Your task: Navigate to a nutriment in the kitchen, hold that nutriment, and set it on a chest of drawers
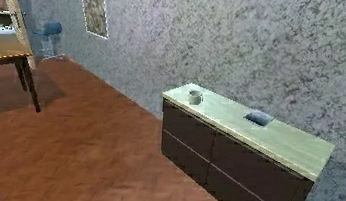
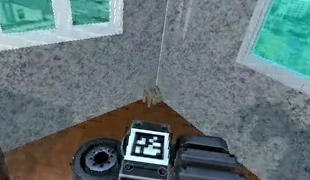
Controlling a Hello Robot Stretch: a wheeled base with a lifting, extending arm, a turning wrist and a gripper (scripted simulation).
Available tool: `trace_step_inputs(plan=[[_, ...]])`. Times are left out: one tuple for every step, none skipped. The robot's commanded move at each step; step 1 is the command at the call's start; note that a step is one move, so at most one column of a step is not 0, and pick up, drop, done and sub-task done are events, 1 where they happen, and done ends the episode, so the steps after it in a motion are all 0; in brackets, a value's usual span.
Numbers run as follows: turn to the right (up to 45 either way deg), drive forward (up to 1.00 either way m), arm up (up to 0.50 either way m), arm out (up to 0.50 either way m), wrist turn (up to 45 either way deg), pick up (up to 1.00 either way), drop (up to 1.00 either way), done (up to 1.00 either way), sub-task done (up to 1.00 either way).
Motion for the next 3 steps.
trace_step_inputs(plan=[[24.0, 0.0, 0.0, 0.0, 0.0, 0.0, 0.0, 0.0, 0.0], [0.0, 0.5, 0.0, 0.0, 0.0, 0.0, 0.0, 0.0, 0.0], [-45.0, 0.0, 0.0, 0.0, 0.0, 0.0, 0.0, 0.0, 0.0]])
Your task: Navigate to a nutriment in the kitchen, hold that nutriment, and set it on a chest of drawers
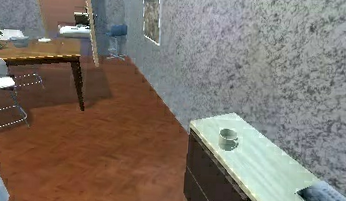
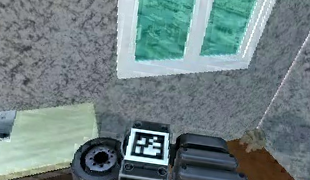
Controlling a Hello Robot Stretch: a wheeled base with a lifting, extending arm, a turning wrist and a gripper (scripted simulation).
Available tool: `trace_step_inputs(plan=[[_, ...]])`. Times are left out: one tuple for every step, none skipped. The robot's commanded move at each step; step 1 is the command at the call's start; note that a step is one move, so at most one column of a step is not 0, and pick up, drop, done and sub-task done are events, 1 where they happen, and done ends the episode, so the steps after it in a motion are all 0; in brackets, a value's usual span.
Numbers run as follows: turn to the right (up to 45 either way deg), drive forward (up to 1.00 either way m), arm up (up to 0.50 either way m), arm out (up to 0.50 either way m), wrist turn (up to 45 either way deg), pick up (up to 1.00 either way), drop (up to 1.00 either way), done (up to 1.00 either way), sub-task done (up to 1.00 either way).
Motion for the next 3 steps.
trace_step_inputs(plan=[[-21.0, 0.0, 0.0, 0.0, 0.0, 0.0, 0.0, 0.0, 0.0], [0.0, 1.0, 0.0, 0.0, 0.0, 0.0, 0.0, 0.0, 0.0], [-3.0, 0.0, 0.0, 0.0, 0.0, 0.0, 0.0, 0.0, 0.0]])
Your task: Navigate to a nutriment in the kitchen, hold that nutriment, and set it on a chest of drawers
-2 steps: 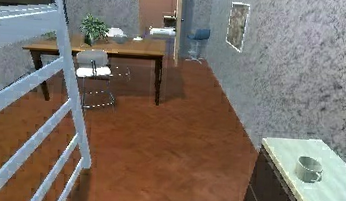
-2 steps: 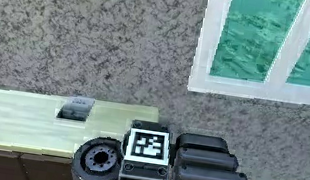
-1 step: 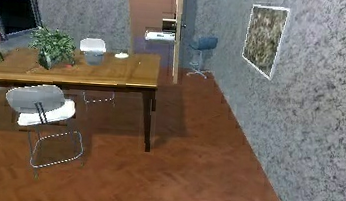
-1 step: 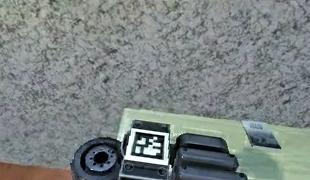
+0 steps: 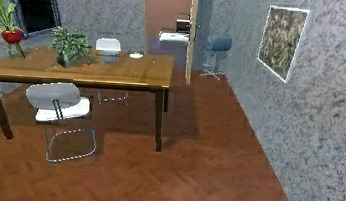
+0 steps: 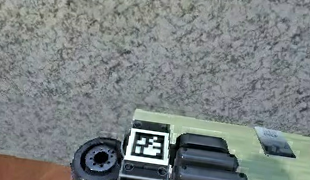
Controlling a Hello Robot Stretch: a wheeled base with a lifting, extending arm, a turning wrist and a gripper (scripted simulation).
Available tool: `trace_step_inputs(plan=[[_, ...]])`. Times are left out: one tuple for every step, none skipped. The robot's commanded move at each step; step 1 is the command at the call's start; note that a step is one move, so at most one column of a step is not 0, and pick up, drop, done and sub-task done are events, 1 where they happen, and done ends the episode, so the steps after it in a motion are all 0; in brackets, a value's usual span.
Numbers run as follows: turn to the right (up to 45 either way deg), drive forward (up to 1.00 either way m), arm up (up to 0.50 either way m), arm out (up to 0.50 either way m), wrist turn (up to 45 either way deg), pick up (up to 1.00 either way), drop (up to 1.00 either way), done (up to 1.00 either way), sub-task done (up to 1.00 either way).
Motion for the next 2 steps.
trace_step_inputs(plan=[[0.0, 0.3, 0.0, 0.0, 0.0, 0.0, 0.0, 0.0, 0.0], [18.0, 0.0, 0.0, 0.0, 0.0, 0.0, 0.0, 0.0, 0.0]])
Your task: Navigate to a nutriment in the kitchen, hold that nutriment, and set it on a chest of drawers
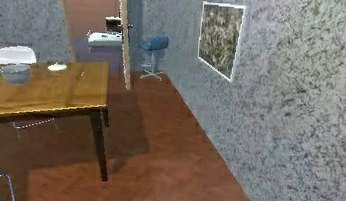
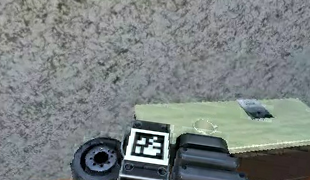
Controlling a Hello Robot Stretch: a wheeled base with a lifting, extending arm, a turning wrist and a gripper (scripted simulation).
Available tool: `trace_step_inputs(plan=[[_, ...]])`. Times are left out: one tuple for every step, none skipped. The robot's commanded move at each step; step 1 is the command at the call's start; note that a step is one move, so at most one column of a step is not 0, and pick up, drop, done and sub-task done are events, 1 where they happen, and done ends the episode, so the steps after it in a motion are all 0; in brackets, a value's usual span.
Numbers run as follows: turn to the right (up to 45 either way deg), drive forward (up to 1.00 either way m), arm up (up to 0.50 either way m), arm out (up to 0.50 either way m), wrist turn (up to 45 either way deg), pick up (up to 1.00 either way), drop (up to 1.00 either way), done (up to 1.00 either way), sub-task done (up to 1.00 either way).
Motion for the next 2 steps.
trace_step_inputs(plan=[[0.0, 1.0, 0.0, 0.0, 0.0, 0.0, 0.0, 0.0, 0.0], [3.0, 0.0, 0.0, 0.0, 0.0, 0.0, 0.0, 0.0, 0.0]])
